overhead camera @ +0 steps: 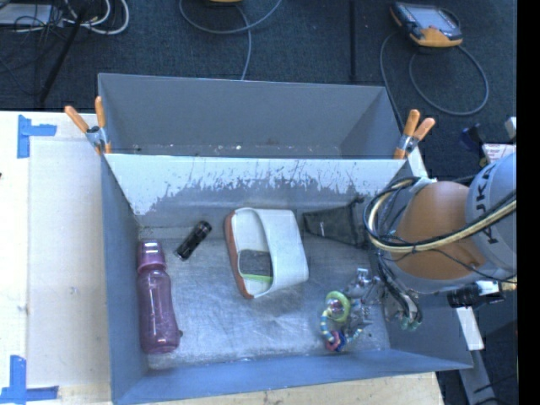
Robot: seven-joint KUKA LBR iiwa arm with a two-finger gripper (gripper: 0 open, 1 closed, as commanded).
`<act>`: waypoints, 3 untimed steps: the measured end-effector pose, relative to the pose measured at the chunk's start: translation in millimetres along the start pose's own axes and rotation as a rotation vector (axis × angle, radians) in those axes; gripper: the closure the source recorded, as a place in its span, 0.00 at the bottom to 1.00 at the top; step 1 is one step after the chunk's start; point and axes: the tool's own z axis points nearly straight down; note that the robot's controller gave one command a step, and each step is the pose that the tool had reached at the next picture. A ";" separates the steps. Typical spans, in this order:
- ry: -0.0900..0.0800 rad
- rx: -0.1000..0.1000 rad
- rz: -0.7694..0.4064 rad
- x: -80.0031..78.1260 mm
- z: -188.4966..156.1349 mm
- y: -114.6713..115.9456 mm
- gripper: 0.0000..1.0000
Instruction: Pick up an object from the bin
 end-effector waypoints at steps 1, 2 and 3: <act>0.000 0.000 0.000 0.0 0.0 0.0 1.00; 0.000 -0.001 0.000 0.2 -2.1 0.4 1.00; 0.006 -0.003 -0.002 1.8 -10.1 1.1 1.00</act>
Offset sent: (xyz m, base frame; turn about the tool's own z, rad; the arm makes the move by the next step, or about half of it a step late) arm 0.0000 0.0001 0.0169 0.0000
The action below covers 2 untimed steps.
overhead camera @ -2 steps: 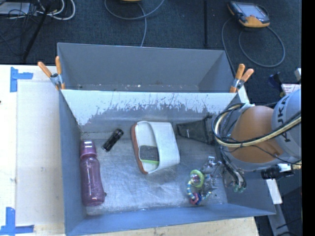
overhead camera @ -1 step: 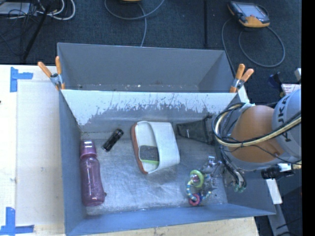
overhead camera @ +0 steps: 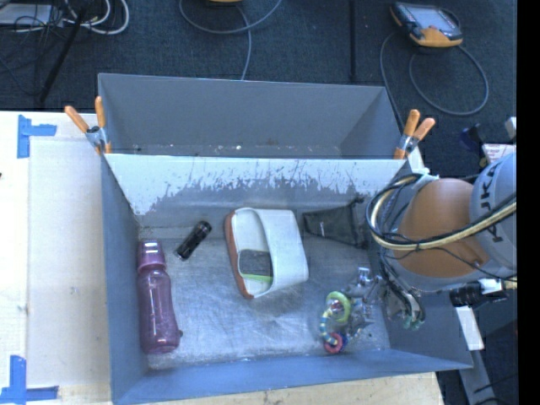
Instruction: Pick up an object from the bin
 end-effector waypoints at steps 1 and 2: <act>0.000 0.000 0.000 0.1 -11.0 0.1 1.00; 0.002 -0.001 -0.001 0.7 -23.4 0.2 1.00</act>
Offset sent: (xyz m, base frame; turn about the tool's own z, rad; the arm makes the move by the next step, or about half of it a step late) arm 0.0000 0.0000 0.0590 0.0000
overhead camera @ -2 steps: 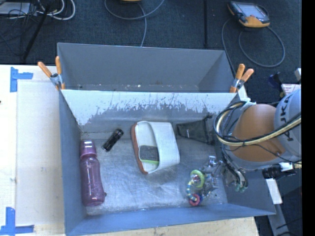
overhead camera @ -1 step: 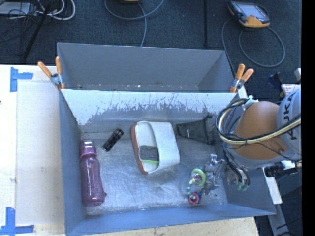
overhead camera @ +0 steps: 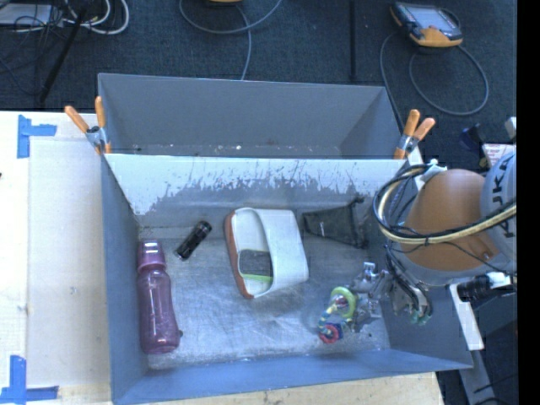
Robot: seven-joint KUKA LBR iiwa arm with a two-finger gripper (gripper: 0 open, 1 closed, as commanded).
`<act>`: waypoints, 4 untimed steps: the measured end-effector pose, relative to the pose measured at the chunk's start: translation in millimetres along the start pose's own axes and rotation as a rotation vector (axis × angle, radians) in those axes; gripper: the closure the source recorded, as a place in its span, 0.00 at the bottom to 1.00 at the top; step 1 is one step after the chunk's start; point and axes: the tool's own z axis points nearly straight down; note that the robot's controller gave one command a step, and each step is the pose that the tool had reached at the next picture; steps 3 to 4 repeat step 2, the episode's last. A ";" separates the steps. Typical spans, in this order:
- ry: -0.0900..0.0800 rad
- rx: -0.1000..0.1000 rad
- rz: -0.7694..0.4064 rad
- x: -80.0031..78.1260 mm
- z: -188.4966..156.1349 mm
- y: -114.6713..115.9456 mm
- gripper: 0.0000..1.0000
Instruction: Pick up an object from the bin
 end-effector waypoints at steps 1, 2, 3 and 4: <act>-0.004 0.000 0.000 -0.6 -12.6 -0.1 1.00; -0.004 0.000 -0.001 -0.6 -20.9 -0.2 1.00; -0.004 0.000 -0.001 -0.6 -20.9 -0.2 1.00; -0.004 0.000 -0.001 -0.6 -20.9 -0.2 1.00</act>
Offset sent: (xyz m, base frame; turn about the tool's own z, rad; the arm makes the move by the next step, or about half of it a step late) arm 0.0001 0.0000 0.0409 0.0000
